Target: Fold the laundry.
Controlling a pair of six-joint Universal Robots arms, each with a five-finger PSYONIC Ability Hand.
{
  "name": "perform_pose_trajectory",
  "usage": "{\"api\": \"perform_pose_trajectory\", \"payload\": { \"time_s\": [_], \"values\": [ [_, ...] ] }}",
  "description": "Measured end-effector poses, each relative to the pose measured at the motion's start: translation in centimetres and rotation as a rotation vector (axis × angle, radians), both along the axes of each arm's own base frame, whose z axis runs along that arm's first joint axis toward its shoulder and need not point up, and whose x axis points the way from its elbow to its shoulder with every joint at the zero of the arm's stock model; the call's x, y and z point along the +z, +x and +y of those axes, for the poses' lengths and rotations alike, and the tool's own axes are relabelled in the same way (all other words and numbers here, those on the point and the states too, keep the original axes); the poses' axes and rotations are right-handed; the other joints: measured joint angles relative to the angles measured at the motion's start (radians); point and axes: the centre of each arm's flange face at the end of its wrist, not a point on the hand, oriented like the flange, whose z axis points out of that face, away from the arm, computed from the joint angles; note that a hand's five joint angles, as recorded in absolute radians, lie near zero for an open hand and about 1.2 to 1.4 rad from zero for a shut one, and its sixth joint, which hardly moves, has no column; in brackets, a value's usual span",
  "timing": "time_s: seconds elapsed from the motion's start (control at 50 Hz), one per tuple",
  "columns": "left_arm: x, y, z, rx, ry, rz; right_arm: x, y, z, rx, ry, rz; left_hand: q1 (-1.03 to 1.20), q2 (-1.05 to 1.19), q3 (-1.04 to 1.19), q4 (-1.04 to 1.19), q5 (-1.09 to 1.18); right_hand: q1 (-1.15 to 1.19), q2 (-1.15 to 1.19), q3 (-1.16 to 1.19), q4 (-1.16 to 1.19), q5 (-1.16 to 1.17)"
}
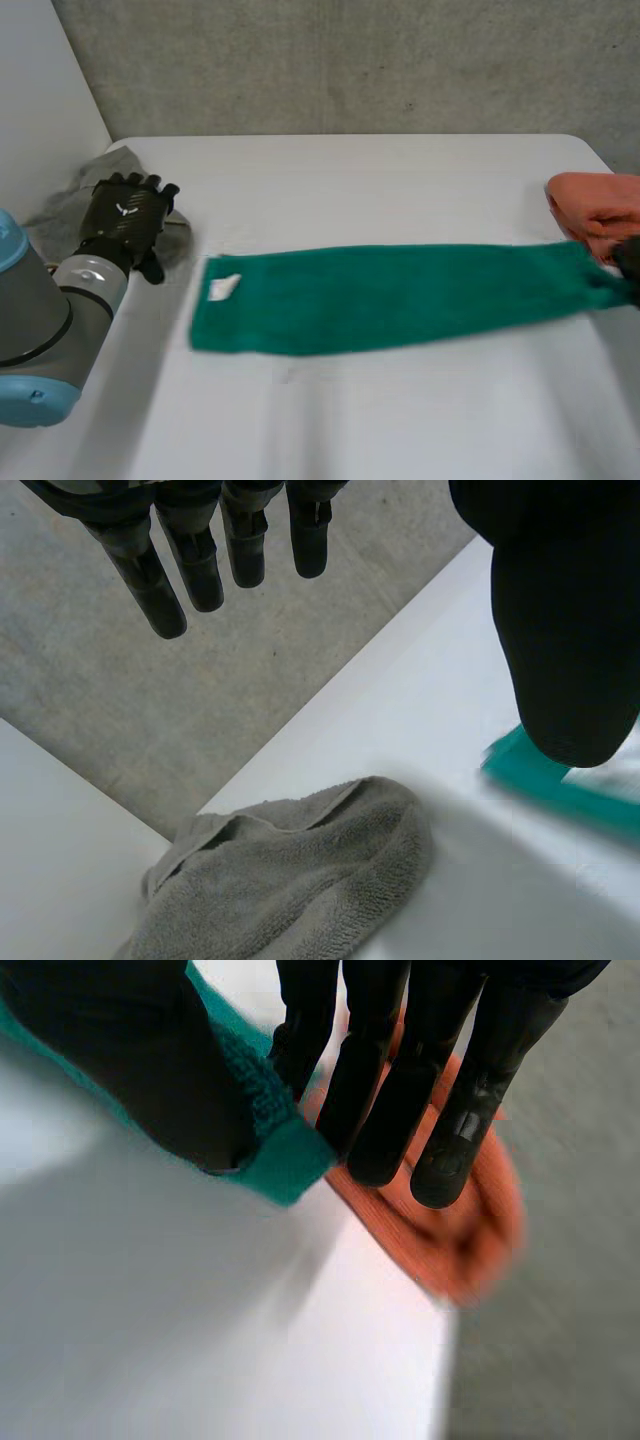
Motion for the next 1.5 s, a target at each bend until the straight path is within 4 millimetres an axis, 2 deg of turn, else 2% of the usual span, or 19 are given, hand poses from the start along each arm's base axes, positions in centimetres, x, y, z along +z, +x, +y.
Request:
{"api": "perform_pose_trajectory", "payload": {
  "time_s": [0.1,0.16,0.22,0.38,0.4,0.42,0.48,0.5,0.56,0.62,0.74,0.8,0.9,1.06,1.18,1.22,1.3,1.36,1.5],
  "values": [
    [0.2,-0.1,0.3,-0.004,0.005,-0.001,0.6,-4.8,-0.2,-0.096,-0.014,0.14,0.0,0.0,0.0,0.0,0.0,0.005,0.0,0.0,0.0,0.006],
    [0.3,-0.1,0.5,-0.006,0.007,-0.001,1.6,-5.2,-0.4,-0.095,-0.047,0.184,0.0,0.0,0.0,0.0,0.0,0.009,0.0,0.0,0.0,0.006],
    [0.5,-0.1,0.5,-0.007,0.004,0.0,2.8,-3.6,-0.5,-0.052,-0.096,0.189,0.0,0.0,0.0,0.0,0.0,0.009,0.0,0.0,0.0,0.006],
    [1.5,-0.1,0.6,-0.006,-0.026,0.009,8.0,11.3,2.2,0.339,-0.364,0.073,0.0,0.0,0.0,0.0,0.0,0.009,0.0,0.0,0.0,0.006],
    [1.5,-0.1,0.6,-0.006,-0.027,0.009,8.1,12.1,2.5,0.361,-0.374,0.067,0.0,0.0,0.0,0.0,0.0,0.009,0.0,0.0,0.0,0.006],
    [1.8,-0.1,0.7,-0.006,-0.035,0.011,8.6,15.4,3.9,0.458,-0.411,0.041,0.0,0.0,0.0,0.0,0.0,0.009,0.0,0.0,0.0,0.006],
    [2.1,-0.1,0.7,-0.006,-0.043,0.014,8.8,18.7,5.7,0.559,-0.435,0.016,0.0,0.0,0.0,0.0,0.0,0.009,0.0,0.0,0.0,0.006],
    [2.2,0.0,0.8,-0.006,-0.046,0.015,8.4,22.4,8.0,0.676,-0.443,-0.011,0.0,0.0,0.0,0.0,0.0,0.009,0.0,0.0,0.001,0.006],
    [2.2,-0.1,0.8,-0.008,-0.048,0.016,6.5,27.6,12.0,0.854,-0.416,-0.04,0.0,0.0,0.0,0.0,0.0,0.009,0.0,0.0,0.001,0.006],
    [2.2,-0.3,1.0,-0.016,-0.045,0.016,4.2,30.7,15.0,0.974,-0.369,-0.045,0.0,0.0,0.0,0.0,0.0,0.009,0.0,0.0,0.001,0.006],
    [1.9,-1.3,1.7,-0.048,-0.038,0.014,0.1,33.2,18.2,1.083,-0.278,-0.016,0.0,0.0,0.0,0.0,0.0,-0.04,-0.06,-0.066,-0.067,-0.049],
    [1.8,-2.0,2.0,-0.072,-0.038,0.013,-0.6,33.2,18.1,1.061,-0.246,-0.007,0.0,0.0,0.0,0.0,0.0,-0.489,-0.618,-0.62,-0.607,-0.572],
    [1.9,-3.5,2.5,-0.118,-0.048,0.017,0.4,32.2,16.9,0.955,-0.213,-0.038,0.0,0.0,0.0,0.0,0.0,-0.754,-0.929,-0.94,-0.936,-0.901],
    [2.7,-7.7,3.5,-0.235,-0.085,0.043,3.3,25.2,12.0,0.567,-0.067,-0.244,0.0,0.0,0.0,0.0,0.0,-0.772,-0.954,-0.969,-0.955,-0.919],
    [2.0,-10.8,5.0,-0.324,-0.067,0.066,1.5,19.1,10.8,0.35,0.092,-0.303,0.0,0.0,0.0,0.0,0.0,-0.772,-0.954,-0.969,-0.955,-0.919],
    [1.7,-11.2,5.2,-0.335,-0.061,0.067,1.0,18.3,10.8,0.328,0.113,-0.299,0.0,0.0,0.0,0.0,0.0,-0.772,-0.954,-0.969,-0.955,-0.919],
    [0.5,-12.3,5.9,-0.356,-0.031,0.062,-1.4,15.4,10.8,0.276,0.188,-0.246,0.0,0.0,0.0,0.0,0.0,-0.473,-0.616,-0.625,-0.628,-0.604],
    [0.0,-12.4,6.0,-0.35,-0.02,0.056,-2.2,14.4,10.5,0.269,0.186,-0.207,0.0,0.0,0.0,0.0,0.0,-0.05,-0.069,-0.089,-0.093,-0.09],
    [0.2,-11.9,6.1,-0.33,-0.018,0.052,-1.2,14.3,8.6,0.288,0.049,-0.152,0.0,0.0,0.0,0.0,0.0,0.0,0.002,-0.001,0.001,-0.004]
  ]
}}
